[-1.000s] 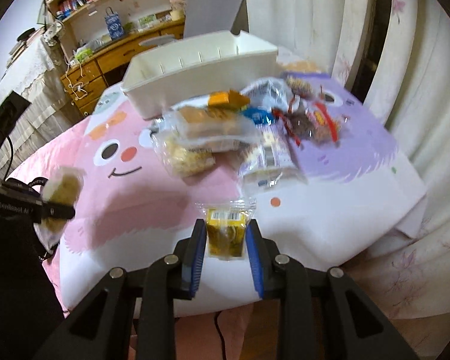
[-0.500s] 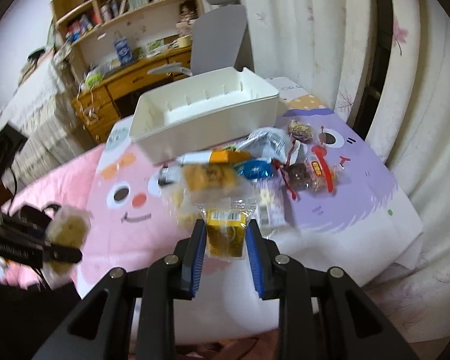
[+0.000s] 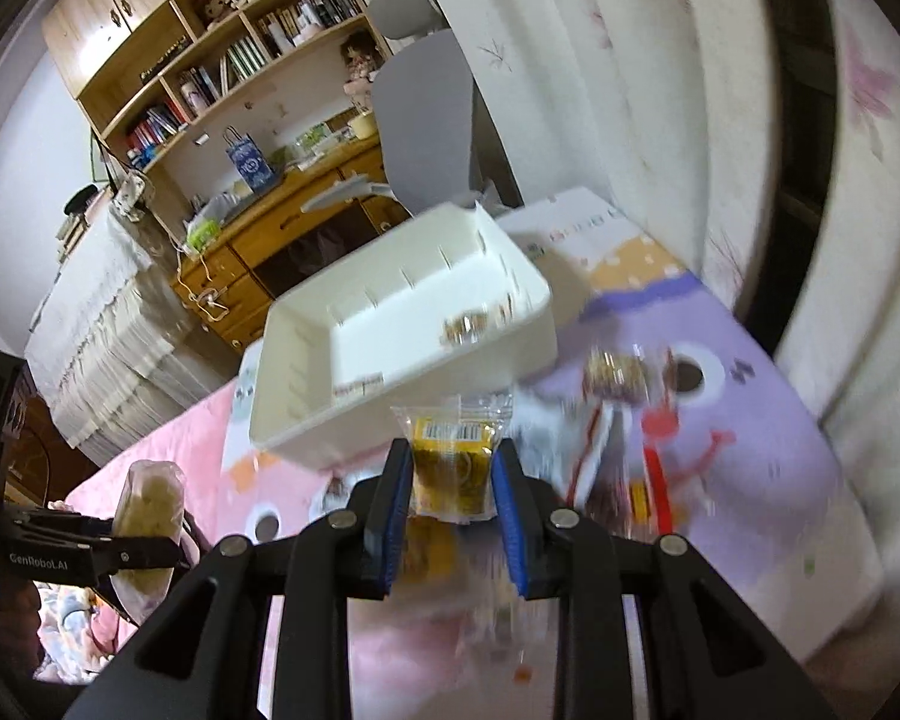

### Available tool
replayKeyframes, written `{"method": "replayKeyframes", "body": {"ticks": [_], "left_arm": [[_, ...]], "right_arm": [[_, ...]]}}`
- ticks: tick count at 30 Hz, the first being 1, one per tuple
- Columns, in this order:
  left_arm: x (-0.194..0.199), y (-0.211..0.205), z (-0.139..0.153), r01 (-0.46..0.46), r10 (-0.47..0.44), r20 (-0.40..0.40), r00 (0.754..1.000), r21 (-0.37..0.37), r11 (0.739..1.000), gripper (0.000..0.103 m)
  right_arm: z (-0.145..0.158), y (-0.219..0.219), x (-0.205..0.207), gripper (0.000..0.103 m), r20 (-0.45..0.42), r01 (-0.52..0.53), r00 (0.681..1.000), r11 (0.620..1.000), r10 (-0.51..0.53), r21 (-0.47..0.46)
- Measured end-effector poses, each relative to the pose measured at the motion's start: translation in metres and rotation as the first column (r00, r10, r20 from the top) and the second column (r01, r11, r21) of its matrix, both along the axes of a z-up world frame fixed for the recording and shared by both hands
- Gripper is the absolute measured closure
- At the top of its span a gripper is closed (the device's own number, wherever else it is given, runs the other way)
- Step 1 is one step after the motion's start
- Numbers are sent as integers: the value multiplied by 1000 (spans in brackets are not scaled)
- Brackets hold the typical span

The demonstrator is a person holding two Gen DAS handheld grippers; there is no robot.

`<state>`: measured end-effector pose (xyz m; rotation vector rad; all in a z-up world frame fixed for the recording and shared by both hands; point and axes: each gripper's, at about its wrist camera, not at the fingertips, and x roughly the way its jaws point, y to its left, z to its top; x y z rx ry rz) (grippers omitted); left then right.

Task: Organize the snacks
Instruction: 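Carry the yellow candy into the tray with the right gripper and release it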

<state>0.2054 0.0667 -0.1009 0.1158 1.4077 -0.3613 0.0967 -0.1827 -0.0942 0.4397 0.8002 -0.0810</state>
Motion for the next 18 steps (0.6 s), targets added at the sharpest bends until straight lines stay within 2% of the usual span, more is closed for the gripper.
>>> {"method": "replayKeyframes", "body": {"ticks": [10,15,18], "left_arm": [[66,-35,15,-113,115,76,991,-20,993,51],[87,-42,16,-172,174,98,980,-27,985,53],[91,-42,14,-199,202,107,974,-38,979,53]], "right_arm": [[14,-36,91,76,48,-121,991,993,122,-11],[11,-43,130,75,51,-167,984,986,168,-18],[12,-42,142,71,80,-190,978,981,192,-25]]}}
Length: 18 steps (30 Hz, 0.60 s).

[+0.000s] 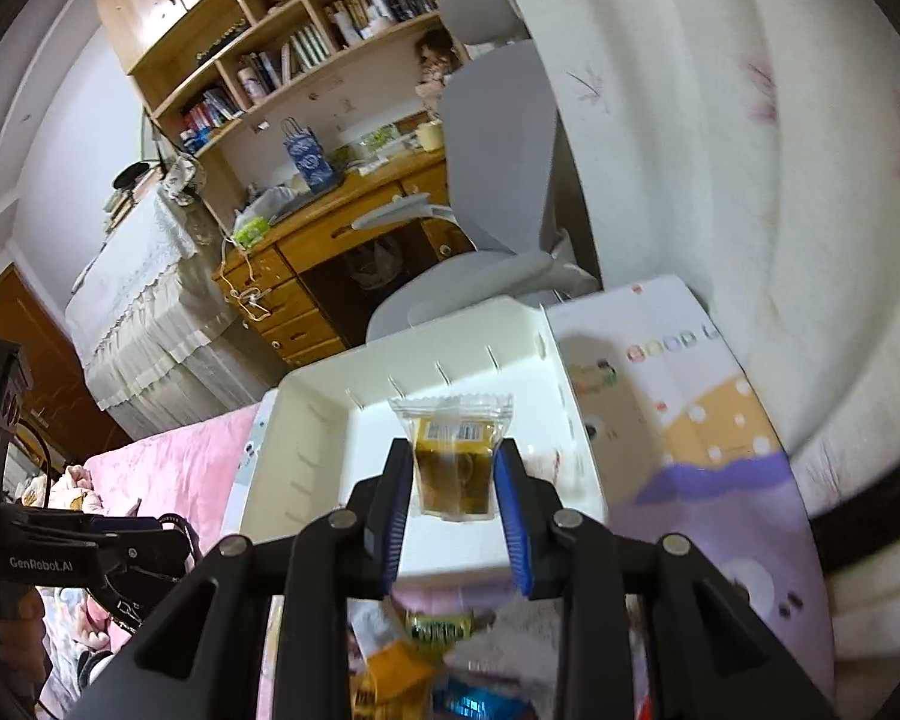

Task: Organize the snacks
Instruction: 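Carry the yellow candy into the tray with the right gripper and release it, then move the right gripper back over the pile toward the red-striped packet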

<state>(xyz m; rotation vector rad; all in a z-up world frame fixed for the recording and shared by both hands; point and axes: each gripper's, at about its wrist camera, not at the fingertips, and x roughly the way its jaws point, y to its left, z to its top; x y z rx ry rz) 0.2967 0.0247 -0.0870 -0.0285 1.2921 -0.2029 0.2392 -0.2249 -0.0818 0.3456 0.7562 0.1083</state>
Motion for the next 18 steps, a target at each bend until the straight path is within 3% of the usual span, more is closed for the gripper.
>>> {"method": "replayKeyframes", "body": {"ticks": [3,11,18], "left_arm": [[1,2,-5,-34,34,-5,999,0,999,53],[-11,7,-14,-100,100,-30,995,6,995,53],[-36,6,-17,-113,113,-40,993,14,994,53]], "right_arm": [[-4,0,9,42,-12,-14,1000,1000,14,-18],[-9,-5,10,42,-24,-41,999,999,41,9],[-12,-16,-9,42,-57,-5,998,1000,6,23]]}}
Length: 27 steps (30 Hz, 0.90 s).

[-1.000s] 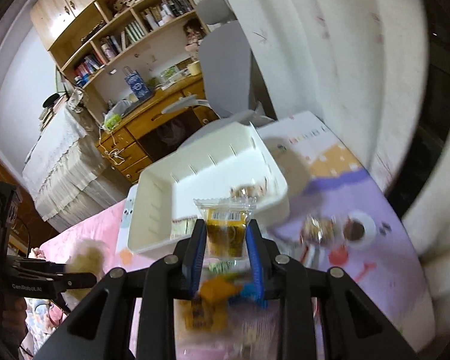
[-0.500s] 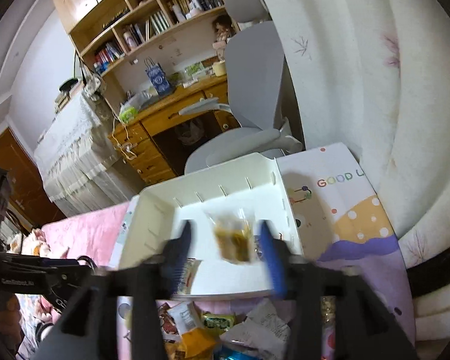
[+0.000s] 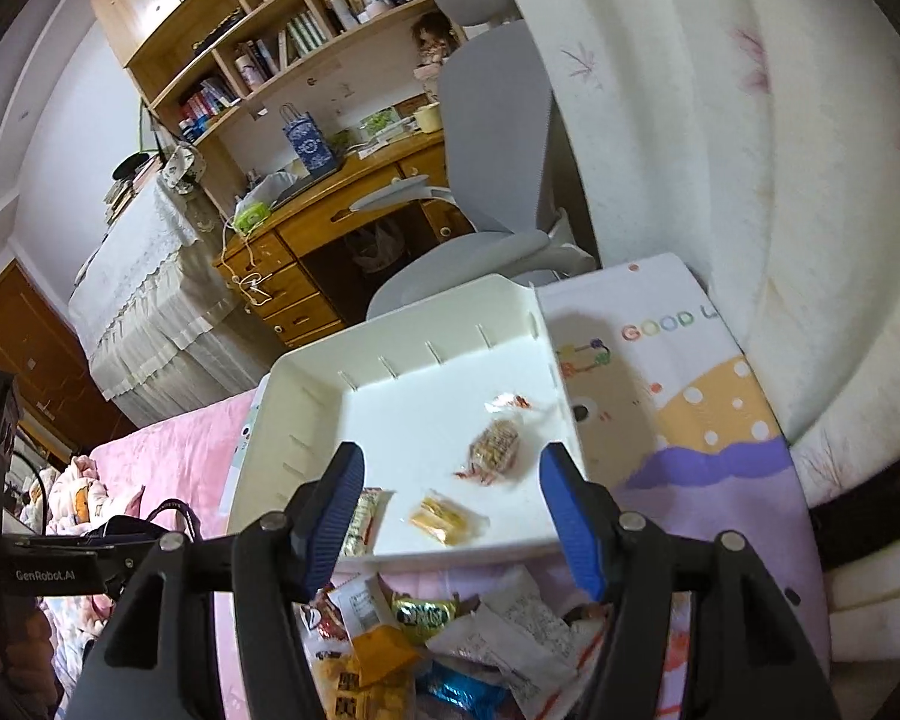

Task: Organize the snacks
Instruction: 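Move the right gripper back over the pile toward the red-striped packet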

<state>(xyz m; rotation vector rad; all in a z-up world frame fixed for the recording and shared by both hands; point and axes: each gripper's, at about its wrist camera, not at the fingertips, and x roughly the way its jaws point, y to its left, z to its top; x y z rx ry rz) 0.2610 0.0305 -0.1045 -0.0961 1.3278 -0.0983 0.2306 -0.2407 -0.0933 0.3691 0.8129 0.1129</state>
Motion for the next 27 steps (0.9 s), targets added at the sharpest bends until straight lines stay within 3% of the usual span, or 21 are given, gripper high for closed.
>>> {"method": "replayKeyframes", "body": {"ticks": [16,27], "left_arm": [[-73,18,-32,-53,50,-49,998,-57,997,53],[-92,1,-49,-13,12,-9,1000,-109,994,33]], "right_arm": [[-19,-33,-55,42,-100,114,989,993,-110,40],[-58,-47,-89,42,-256,160,954,987,-156,-2]]}}
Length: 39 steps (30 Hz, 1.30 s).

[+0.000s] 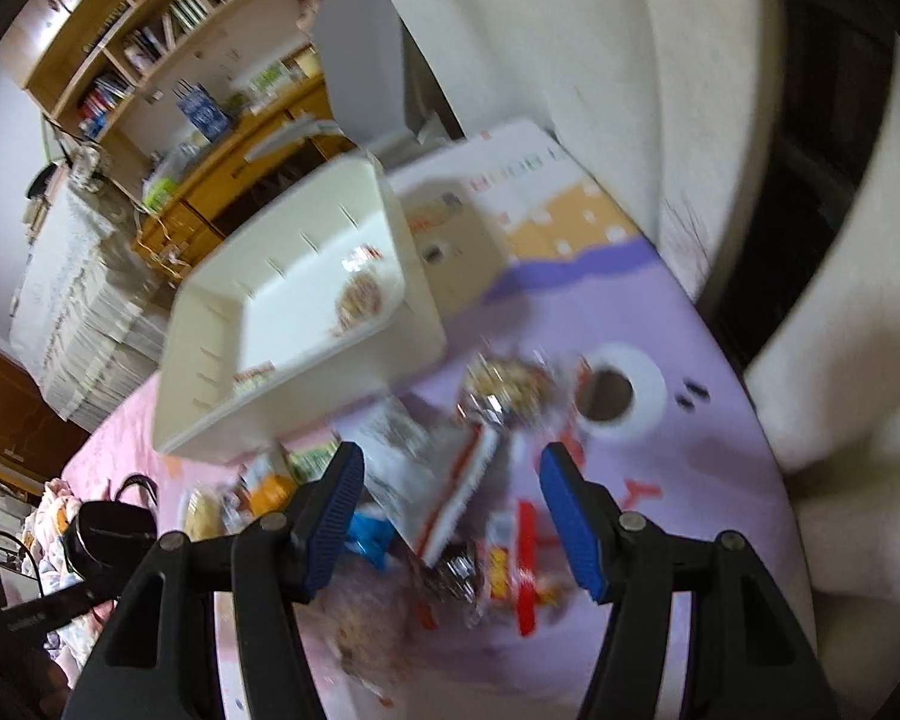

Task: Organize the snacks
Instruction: 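Move the right gripper back over the pile toward the red-striped packet, then grasp the red-striped packet with the right gripper while the left grasps the puff bag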

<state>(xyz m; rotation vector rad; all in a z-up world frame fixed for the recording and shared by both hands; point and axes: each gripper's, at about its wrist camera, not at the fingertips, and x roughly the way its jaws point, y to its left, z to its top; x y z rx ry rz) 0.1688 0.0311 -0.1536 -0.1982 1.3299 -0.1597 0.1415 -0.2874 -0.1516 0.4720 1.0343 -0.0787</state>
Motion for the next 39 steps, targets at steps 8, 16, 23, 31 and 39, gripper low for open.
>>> {"method": "replayKeyframes", "body": {"ticks": [8,16,23,31,39], "left_arm": [[-3,-23,-38,-7,5,-86,996,-22,1000,24],[3,-41,-75,-56,54,-182,982,-4,998,23],[17,-51,-96,-102,104,-232,967,23,995,22],[36,-65,-109,-136,146,-251,957,58,989,19],[50,-66,-118,-157,174,-265,948,85,984,18]], "right_arm": [[-34,8,-16,38,-134,-41,990,999,40,-1],[-57,30,-13,24,-221,-159,963,987,154,-6],[-77,44,-2,16,-307,-242,925,970,225,-17],[-79,54,15,11,-320,-323,904,943,283,-77],[-94,68,30,11,-387,-384,866,917,316,-111]]}}
